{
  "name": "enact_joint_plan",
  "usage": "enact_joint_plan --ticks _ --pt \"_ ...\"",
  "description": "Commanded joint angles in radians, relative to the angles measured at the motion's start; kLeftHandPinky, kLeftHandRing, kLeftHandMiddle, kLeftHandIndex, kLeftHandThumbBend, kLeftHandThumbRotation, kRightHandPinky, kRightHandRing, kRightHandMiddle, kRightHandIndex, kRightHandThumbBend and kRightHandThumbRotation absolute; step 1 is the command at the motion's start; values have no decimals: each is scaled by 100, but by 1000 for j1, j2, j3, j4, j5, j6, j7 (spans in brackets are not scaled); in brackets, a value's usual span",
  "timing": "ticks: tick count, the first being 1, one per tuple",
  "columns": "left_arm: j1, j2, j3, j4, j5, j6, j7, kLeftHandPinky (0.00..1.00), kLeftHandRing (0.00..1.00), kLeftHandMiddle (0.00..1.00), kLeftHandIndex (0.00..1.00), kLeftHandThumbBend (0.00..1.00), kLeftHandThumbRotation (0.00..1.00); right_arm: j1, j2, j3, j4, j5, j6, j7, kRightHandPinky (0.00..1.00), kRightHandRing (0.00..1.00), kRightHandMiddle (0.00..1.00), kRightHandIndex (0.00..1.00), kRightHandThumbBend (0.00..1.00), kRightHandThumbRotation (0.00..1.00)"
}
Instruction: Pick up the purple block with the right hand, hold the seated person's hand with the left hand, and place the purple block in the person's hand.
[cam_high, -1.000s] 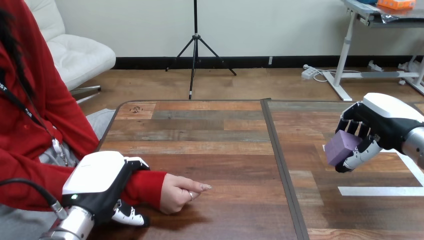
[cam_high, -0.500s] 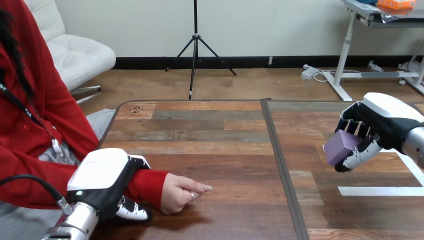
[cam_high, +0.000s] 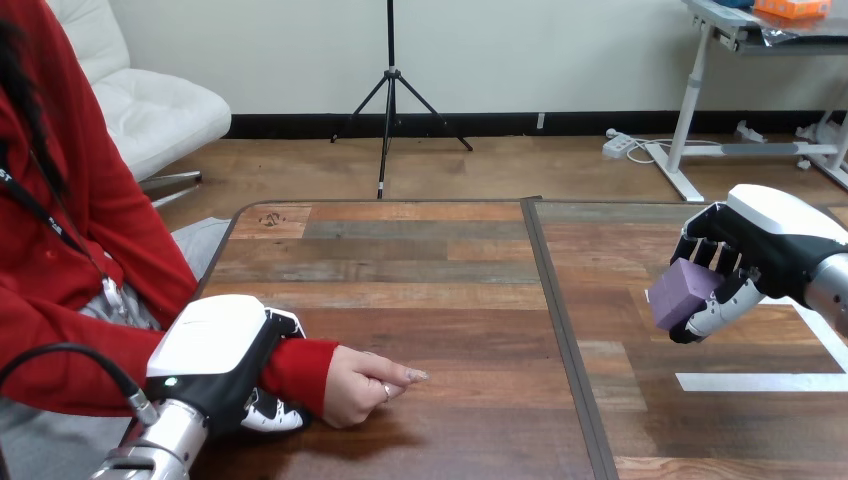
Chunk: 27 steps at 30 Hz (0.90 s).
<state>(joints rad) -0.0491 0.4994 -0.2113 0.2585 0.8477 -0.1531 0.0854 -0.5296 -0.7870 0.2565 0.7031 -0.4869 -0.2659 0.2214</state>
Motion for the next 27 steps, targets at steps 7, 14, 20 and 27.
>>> enact_joint_plan --ticks 7,14,20,27 --pt "-53 -7 -53 85 -9 -20 37 32 38 42 43 78 0 -57 1 -42 -40 13 1 -22 39 42 46 46 78 0" --pt "-54 -9 -59 87 -25 -16 22 30 35 39 40 75 0 -57 6 -43 -39 17 -5 -28 38 42 46 47 78 0" --pt "-57 -11 -60 100 -38 -28 30 30 35 38 39 74 0 -52 11 -49 -47 31 -12 -24 38 42 46 47 77 0" --pt "-52 -13 -54 92 -54 -28 30 28 34 37 38 72 0 -47 17 -50 -56 46 -27 -32 39 43 47 47 76 0"
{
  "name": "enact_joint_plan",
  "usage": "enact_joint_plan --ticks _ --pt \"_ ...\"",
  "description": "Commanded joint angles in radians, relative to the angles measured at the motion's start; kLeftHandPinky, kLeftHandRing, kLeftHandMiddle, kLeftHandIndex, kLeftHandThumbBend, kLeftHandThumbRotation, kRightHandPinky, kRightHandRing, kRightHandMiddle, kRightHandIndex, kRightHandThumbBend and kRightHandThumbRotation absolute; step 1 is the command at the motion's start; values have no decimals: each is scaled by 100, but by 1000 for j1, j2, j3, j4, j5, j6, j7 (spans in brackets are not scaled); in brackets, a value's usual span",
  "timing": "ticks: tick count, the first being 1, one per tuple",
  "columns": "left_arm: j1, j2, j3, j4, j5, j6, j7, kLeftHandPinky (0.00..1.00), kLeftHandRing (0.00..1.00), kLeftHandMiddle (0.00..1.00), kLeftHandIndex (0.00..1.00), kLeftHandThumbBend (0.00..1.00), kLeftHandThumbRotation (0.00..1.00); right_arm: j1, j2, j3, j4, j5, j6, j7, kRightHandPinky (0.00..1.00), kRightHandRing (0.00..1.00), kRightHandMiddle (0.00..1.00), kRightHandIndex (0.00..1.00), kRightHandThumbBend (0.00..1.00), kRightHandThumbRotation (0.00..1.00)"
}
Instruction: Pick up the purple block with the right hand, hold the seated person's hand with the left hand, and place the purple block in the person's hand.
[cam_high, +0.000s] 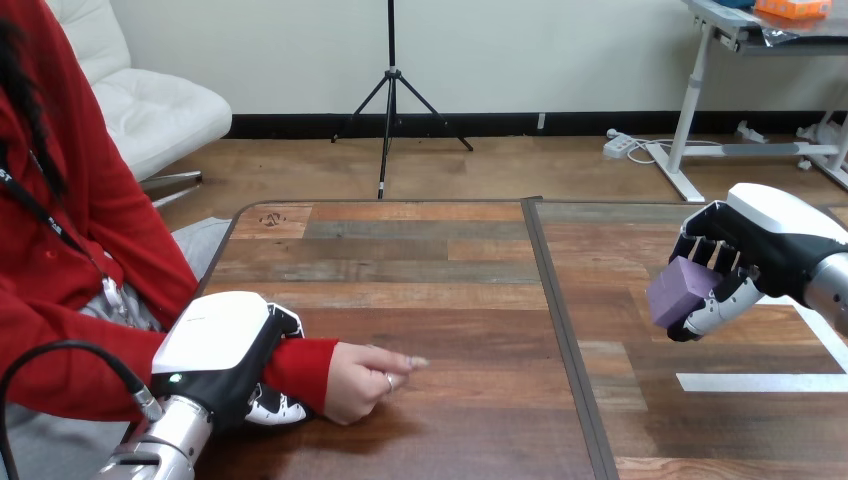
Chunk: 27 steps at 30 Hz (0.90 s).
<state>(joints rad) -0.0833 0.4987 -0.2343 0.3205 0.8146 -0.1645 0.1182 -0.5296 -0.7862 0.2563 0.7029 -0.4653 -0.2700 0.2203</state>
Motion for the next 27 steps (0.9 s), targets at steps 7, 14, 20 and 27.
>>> enact_joint_plan --ticks 7,14,20,27 --pt "-12 -14 -22 9 -43 -24 10 26 32 37 37 70 0 -34 23 -54 -99 37 -6 -23 43 46 49 47 75 0" --pt "-10 -10 -14 -23 -51 -37 34 27 33 38 39 68 0 -21 30 -57 -163 53 30 -2 39 43 48 48 72 0" --pt "-16 -14 -3 -55 -66 -35 33 28 34 38 40 69 0 -7 44 -66 -226 68 71 12 36 40 46 48 71 0" --pt "-28 -18 8 -86 -83 -44 47 29 35 39 40 69 0 3 59 -70 -283 68 98 17 37 42 47 49 71 0"
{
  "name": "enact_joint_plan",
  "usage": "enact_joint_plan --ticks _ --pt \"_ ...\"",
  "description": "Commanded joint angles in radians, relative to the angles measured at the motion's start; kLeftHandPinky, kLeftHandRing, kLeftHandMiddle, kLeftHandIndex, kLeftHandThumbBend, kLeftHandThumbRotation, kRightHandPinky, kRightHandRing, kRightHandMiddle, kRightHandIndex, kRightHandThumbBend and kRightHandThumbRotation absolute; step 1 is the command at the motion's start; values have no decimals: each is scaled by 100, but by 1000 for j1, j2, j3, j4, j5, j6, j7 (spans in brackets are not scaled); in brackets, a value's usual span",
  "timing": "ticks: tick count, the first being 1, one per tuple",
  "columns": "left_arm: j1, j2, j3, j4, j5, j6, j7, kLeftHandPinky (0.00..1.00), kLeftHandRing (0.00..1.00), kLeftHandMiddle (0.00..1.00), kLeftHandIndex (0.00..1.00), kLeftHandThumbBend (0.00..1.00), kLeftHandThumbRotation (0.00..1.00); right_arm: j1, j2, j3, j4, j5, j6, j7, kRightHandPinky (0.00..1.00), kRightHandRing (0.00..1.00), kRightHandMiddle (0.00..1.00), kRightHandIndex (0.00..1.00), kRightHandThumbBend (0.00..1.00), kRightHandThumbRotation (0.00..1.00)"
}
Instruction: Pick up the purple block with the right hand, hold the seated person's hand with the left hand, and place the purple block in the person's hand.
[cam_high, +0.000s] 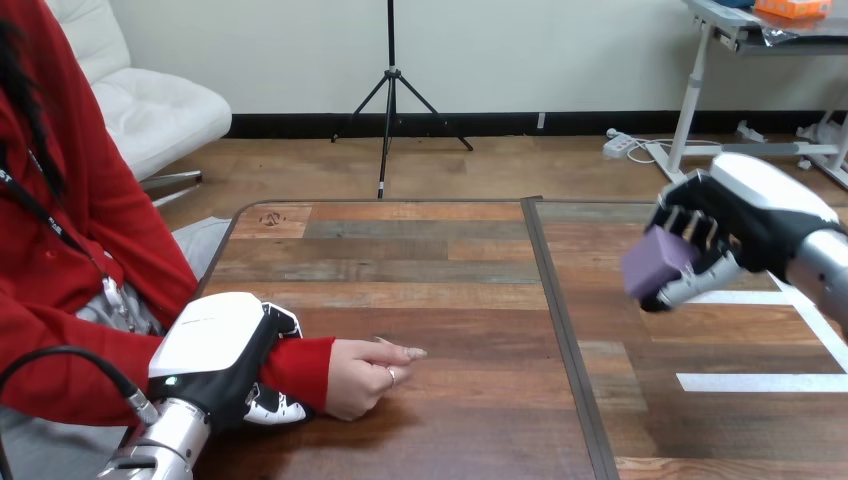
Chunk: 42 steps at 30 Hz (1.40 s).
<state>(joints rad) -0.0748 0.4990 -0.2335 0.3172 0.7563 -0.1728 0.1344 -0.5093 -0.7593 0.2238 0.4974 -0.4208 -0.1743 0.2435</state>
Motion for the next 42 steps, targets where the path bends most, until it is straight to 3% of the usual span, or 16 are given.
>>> enact_joint_plan --ticks 1,8,20,29,32,42 --pt "-39 -20 8 -86 -26 -37 36 29 35 39 40 70 0 -17 33 -38 -83 23 3 -5 38 42 47 49 71 0" --pt "-54 -29 16 -113 -36 -31 39 30 36 40 41 71 0 -11 45 -40 -125 23 11 -1 36 41 46 49 71 0" --pt "-83 -45 32 -191 -59 9 -9 31 37 41 41 68 0 -11 68 -40 -193 15 44 15 38 42 47 48 70 0" --pt "-126 -59 34 -175 -66 -26 35 30 35 40 40 73 0 -8 89 -46 -250 35 65 44 39 42 48 48 69 0" --pt "-139 -65 35 -179 -71 -18 25 30 35 40 40 73 0 -10 96 -43 -263 31 74 45 39 42 47 48 69 0" --pt "-186 -96 40 -200 -73 10 11 31 36 40 40 72 0 -22 116 -33 -255 41 8 38 38 41 46 47 71 0"
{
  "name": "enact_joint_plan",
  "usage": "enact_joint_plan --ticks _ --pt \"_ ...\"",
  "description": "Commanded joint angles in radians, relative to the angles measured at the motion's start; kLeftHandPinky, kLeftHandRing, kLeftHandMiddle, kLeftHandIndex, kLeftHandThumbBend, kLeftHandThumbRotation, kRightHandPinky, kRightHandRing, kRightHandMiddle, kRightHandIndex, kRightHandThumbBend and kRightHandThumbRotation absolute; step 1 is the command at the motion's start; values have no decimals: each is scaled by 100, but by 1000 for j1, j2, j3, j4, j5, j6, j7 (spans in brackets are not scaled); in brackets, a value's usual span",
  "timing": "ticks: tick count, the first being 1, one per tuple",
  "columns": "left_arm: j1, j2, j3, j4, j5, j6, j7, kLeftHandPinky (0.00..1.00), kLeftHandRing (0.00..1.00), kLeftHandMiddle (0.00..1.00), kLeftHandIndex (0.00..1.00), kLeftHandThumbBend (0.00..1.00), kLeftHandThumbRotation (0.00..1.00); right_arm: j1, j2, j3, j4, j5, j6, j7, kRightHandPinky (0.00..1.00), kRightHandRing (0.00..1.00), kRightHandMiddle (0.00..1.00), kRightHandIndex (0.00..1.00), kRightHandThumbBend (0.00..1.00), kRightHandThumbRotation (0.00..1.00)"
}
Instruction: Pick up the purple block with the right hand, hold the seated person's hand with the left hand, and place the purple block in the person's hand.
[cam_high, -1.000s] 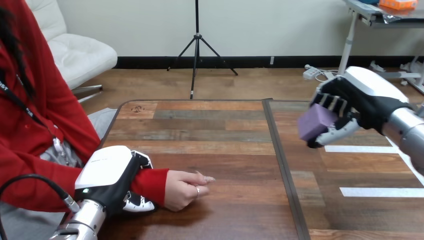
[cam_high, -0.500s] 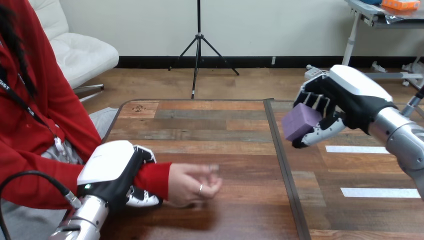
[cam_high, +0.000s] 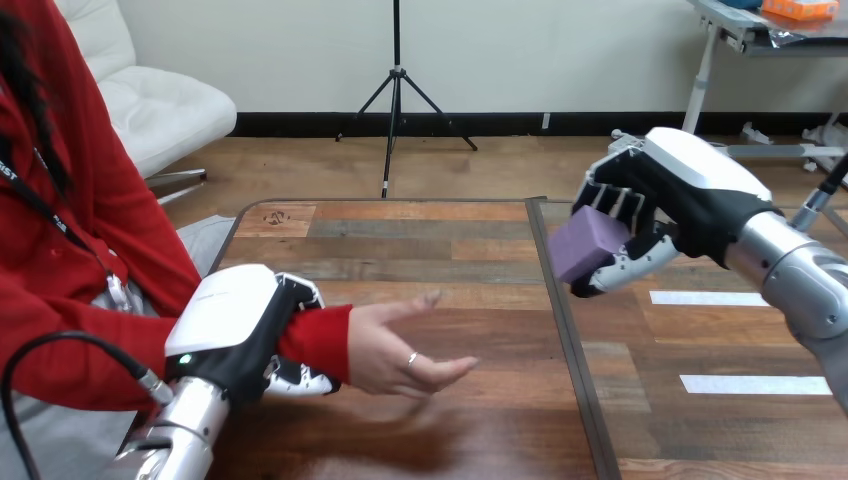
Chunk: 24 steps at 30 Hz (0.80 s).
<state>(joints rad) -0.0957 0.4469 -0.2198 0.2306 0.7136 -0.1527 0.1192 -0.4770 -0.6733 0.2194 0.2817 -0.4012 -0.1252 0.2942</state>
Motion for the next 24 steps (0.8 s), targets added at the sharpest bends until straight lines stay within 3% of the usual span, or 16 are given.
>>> enact_joint_plan --ticks 1,5,12,24 --pt "-169 -48 27 -118 -30 -5 24 31 36 40 40 73 0 -55 32 -28 -37 20 -50 -16 37 40 46 46 71 0" --pt "-190 -54 29 -108 -38 -18 27 31 36 40 40 73 0 -62 43 -23 -24 17 -71 -19 35 38 44 46 71 0" --pt "-226 -72 32 -107 -44 -24 30 30 35 40 40 74 0 -62 67 -12 -59 0 -41 -9 34 38 44 46 71 0" --pt "-273 -97 28 -102 -37 -11 24 28 34 40 41 72 0 -67 108 0 -84 -5 -41 3 32 36 43 46 70 0"
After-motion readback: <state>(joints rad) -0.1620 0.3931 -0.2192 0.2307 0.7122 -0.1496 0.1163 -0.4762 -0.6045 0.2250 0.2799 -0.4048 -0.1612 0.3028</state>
